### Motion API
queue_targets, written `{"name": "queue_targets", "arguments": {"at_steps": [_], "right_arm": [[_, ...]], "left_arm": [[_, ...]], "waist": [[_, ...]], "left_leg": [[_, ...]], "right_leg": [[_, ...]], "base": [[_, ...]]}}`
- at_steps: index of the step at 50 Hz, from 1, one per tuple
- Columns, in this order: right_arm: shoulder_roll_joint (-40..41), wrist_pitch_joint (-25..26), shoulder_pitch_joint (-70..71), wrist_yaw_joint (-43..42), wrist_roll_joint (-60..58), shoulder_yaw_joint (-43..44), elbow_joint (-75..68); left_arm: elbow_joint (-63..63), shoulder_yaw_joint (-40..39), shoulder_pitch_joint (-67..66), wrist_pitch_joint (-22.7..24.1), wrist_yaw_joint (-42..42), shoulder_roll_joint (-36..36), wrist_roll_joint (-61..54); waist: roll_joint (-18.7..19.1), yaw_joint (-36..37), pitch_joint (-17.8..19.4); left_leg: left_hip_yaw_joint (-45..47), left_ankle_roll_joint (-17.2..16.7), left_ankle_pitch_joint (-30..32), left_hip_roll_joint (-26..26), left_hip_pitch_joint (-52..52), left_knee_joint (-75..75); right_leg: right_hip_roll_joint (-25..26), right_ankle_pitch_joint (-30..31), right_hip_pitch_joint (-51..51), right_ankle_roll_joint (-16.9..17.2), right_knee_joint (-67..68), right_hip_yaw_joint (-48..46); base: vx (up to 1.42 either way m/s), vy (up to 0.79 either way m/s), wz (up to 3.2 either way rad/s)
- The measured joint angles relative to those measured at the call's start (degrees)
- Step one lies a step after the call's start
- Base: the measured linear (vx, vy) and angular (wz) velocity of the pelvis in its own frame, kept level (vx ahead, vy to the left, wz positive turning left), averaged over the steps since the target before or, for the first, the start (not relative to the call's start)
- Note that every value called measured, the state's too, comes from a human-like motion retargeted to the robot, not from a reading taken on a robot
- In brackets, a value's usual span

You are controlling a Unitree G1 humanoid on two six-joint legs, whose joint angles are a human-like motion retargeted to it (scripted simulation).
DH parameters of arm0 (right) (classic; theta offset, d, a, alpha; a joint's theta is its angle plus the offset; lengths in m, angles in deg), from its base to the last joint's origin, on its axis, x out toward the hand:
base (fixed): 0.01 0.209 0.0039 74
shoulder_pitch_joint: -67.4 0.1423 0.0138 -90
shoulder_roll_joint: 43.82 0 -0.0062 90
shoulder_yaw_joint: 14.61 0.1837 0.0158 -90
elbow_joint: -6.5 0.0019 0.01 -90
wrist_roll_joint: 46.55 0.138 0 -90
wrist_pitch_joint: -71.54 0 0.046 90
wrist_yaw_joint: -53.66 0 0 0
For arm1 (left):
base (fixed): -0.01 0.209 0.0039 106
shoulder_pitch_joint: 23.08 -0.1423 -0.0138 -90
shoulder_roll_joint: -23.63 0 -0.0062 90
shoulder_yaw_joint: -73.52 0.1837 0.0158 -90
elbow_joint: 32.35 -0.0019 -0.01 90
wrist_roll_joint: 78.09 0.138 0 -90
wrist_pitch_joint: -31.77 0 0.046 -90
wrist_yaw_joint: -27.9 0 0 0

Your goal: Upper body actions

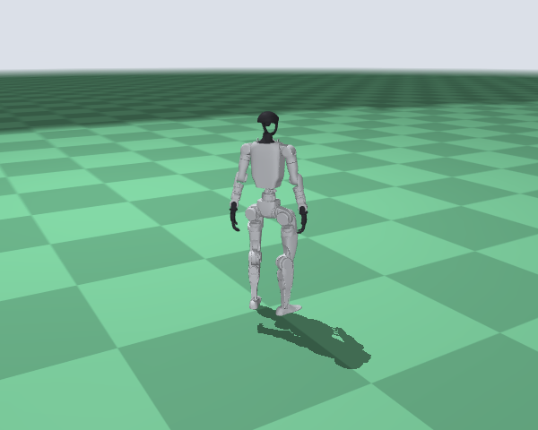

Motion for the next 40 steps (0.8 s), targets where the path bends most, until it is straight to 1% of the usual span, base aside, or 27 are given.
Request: {"name": "queue_targets", "arguments": {"at_steps": [4,8,13,17,22,27,32,40], "right_arm": [[1.8,0.8,0.3,0.1,-5.0,-3.3,-1.2],[3.0,0.7,0.9,0.2,-8.5,-6.8,-1.8],[3.6,-0.5,1.1,1.1,-14.1,-9.8,0.3],[3.3,-1.2,1.3,0.8,-16.3,-10.8,1.9],[2.7,-0.9,1.4,1.8,-15.5,-9.8,1.9],[2.4,0.3,0.8,2.4,-12.0,-7.7,0.6],[2.0,0.8,-0.4,1.7,-10.3,-6.4,-0.8],[1.1,1.6,-2.1,-0.6,-11.3,-6.3,-3.1]], "left_arm": [[2.4,-0.5,2.2,3.3,0.4,2.4,-2.4],[6.1,1.6,5.3,5.8,2.5,3.4,-5.2],[10.9,5.0,7.9,6.9,0.4,3.7,-4.4],[13.1,7.2,8.7,7.1,-1.5,3.3,-2.7],[12.3,7.8,8.3,6.8,-3.2,2.9,0.8],[7.5,6.9,6.9,6.9,-2.5,2.6,1.2],[3.0,5.5,5.0,5.8,-2.6,2.3,1.2],[1.4,3.5,2.2,4.1,-2.3,2.1,1.2]], "waist": [[0.0,-0.7,-1.8],[-0.5,0.1,-1.6],[-0.7,0.0,-1.6],[-0.7,-0.2,-1.4],[-0.4,-0.2,-1.6],[-0.2,-0.5,-1.7],[0.2,-0.7,-1.5],[0.8,-0.8,-0.6]], "left_leg": [[-0.8,0.2,-0.1,0.1,-0.4,0.4],[-1.0,0.3,0.2,0.0,0.0,0.4],[-1.6,0.5,0.5,0.0,-0.2,0.5],[-1.8,0.6,0.6,0.0,-0.5,0.7],[-1.4,0.8,0.4,0.0,-1.1,1.2],[-1.2,0.8,0.2,-0.1,-1.7,1.6],[-1.2,0.8,0.0,-0.3,-1.8,1.8],[-1.3,0.9,-0.4,-0.7,-2.1,2.3]], "right_leg": [[0.3,0.0,0.6,-0.1,-0.6,-1.1],[0.3,-0.1,1.1,-0.5,-0.3,-1.5],[0.5,-0.5,0.9,-1.2,0.4,-0.7],[0.6,-1.0,0.6,-1.4,0.9,-0.2],[0.4,-1.2,-0.2,-1.4,1.5,-0.1],[0.1,-1.2,-0.7,-1.4,1.7,0.0],[-0.2,-1.0,-0.7,-1.4,1.6,-0.2],[-0.8,-0.7,-0.6,-1.1,1.1,-0.8]], "base": [[0.06,0.04,0.13],[0.00,0.00,0.00],[0.00,0.00,0.00],[-0.05,0.01,0.01],[0.00,0.00,0.00],[0.00,0.00,0.00],[0.00,0.00,0.00],[0.00,0.00,0.00]]}}
